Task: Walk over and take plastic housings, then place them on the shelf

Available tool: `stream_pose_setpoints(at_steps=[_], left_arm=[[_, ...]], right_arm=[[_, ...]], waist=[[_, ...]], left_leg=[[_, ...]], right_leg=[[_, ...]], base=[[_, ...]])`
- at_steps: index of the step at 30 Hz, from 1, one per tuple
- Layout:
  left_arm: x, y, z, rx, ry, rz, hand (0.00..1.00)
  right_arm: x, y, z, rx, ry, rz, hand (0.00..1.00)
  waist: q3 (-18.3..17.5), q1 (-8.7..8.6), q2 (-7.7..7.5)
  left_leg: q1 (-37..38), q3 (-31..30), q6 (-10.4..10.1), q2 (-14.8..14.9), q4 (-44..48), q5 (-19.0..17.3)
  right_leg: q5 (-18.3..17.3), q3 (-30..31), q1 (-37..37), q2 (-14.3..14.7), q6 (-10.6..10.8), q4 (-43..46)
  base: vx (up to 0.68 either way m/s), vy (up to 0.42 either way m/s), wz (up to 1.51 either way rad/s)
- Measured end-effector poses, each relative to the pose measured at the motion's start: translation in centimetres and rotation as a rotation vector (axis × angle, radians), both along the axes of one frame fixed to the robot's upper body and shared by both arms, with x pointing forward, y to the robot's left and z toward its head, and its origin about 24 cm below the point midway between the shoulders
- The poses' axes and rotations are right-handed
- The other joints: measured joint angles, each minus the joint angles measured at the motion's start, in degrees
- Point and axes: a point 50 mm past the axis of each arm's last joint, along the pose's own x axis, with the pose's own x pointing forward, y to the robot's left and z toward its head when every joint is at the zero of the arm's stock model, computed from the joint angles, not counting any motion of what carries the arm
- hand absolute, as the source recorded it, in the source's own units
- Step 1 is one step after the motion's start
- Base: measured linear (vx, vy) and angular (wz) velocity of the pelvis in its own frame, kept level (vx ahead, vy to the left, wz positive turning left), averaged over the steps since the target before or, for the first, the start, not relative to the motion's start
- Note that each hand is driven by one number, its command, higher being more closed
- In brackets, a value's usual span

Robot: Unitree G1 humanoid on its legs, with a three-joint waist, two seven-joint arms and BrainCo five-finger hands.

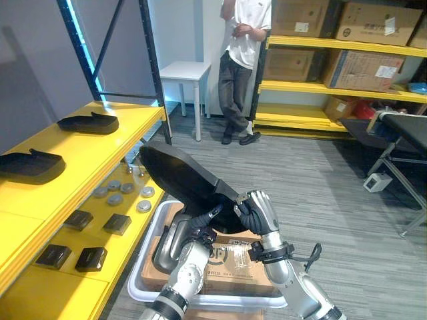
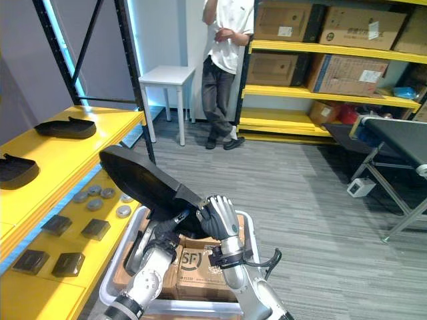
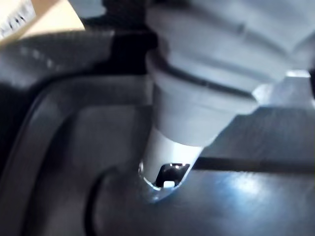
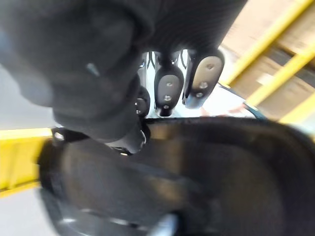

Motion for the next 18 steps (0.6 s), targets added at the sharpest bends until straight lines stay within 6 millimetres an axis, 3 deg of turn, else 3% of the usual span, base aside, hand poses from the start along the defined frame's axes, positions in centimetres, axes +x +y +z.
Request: stream_pose_setpoints(at_steps=[3, 5, 7, 8, 10, 11, 13, 14, 16, 18], left_arm=[[-1.0, 2.1, -0.3, 0.005, -0.008, 0.078, 1.0], [-1.2, 3.9, 1.1, 0.0, -0.088, 0.158, 1.0], [-1.1, 4.3, 4.4, 0.048, -0.263, 0.178, 1.0], [-1.5, 4.7, 5.9, 0.125, -0.349, 0.195, 1.0], [-1.8, 5.3, 6.2, 0.208, -0.377, 0.212, 1.0], [-2.3, 5.6, 5.6, 0.309, -0.368, 0.217, 1.0], [-2.9, 6.2, 5.0, 0.402, -0.347, 0.227, 1.0], [-3.7, 7.5, 4.1, 0.506, -0.306, 0.247, 1.0], [-4.9, 9.4, 3.2, 0.639, -0.246, 0.281, 1.0], [-6.3, 11.7, 3.4, 0.832, -0.206, 0.334, 1.0]], right_arm=[[-0.9, 0.3, -2.4, 0.039, 0.126, 0.009, 0.0], [-1.6, 0.0, -4.9, 0.03, 0.255, 0.007, 0.0], [-2.4, -0.5, -7.7, 0.016, 0.404, 0.011, 0.0], [-2.4, -0.6, -8.1, 0.049, 0.442, 0.006, 0.0], [-1.8, -1.1, -7.5, 0.1, 0.425, -0.028, 0.0], [-0.7, -2.3, -6.6, 0.138, 0.388, -0.088, 0.0], [0.1, -3.5, -5.9, 0.164, 0.359, -0.14, 0.0], [0.7, -5.0, -5.3, 0.189, 0.326, -0.202, 0.0], [0.8, -6.4, -4.7, 0.232, 0.296, -0.266, 0.0], [0.3, -7.1, -4.3, 0.28, 0.279, -0.308, 0.0]], waist=[[1.0, 0.28, -0.35], [1.4, 1.08, -0.54], [3.1, 2.68, -0.08], [3.4, 3.28, 0.65], [3.6, 2.79, 0.9], [3.6, 2.19, 1.07], [3.6, 1.92, 1.34], [3.5, 1.78, 1.71], [3.8, 2.67, 1.41], [3.9, 3.15, 1.3]], left_leg=[[-1.6, -4.1, -0.4, -0.2, 0.0, 1.0], [-2.8, -7.3, -0.7, -0.4, 0.0, 1.7], [-4.7, -12.0, -1.3, -0.9, 0.0, 3.1], [-6.9, -9.8, -0.9, -0.5, -0.3, 2.0], [-8.4, 3.0, 1.0, 1.6, 0.1, 0.5], [-10.2, 20.9, 2.4, 5.1, 3.2, -0.1], [-10.7, 33.3, 2.6, 8.3, 6.0, 0.0], [-10.8, 42.1, 4.1, 10.1, 8.0, 2.3], [-11.3, 41.5, 5.0, 7.7, 8.5, 2.9], [-11.3, 40.0, 6.2, 5.6, 11.2, 0.1]], right_leg=[[-1.8, -4.0, -0.1, 0.0, -0.1, 2.0], [-3.2, -7.3, 0.0, -0.1, -0.2, 3.5], [-5.1, -12.4, 0.1, -0.6, -0.1, 5.8], [-5.7, -16.2, 0.2, -1.2, -0.2, 6.8], [-5.8, -21.4, 1.6, -1.8, 0.0, 6.1], [-6.2, -26.2, 2.8, -3.0, 0.8, 6.1], [-6.5, -29.8, 3.7, -3.5, 1.4, 6.2], [-6.6, -32.9, 4.7, -4.4, 2.2, 6.6], [-6.5, -34.7, 5.7, -6.7, 2.7, 7.5], [-6.4, -36.3, 7.4, -10.3, 2.8, 11.3]], base=[[0.01, -0.017, 0.73], [0.01, -0.032, 0.97], [-0.01, -0.037, 1.27], [-0.04, -0.032, 1.33], [0.0, -0.019, 1.62], [0.06, 0.025, 1.77], [0.14, 0.071, 1.45], [0.18, 0.065, 1.2], [0.26, 0.131, 0.94], [0.23, 0.151, 0.73]])
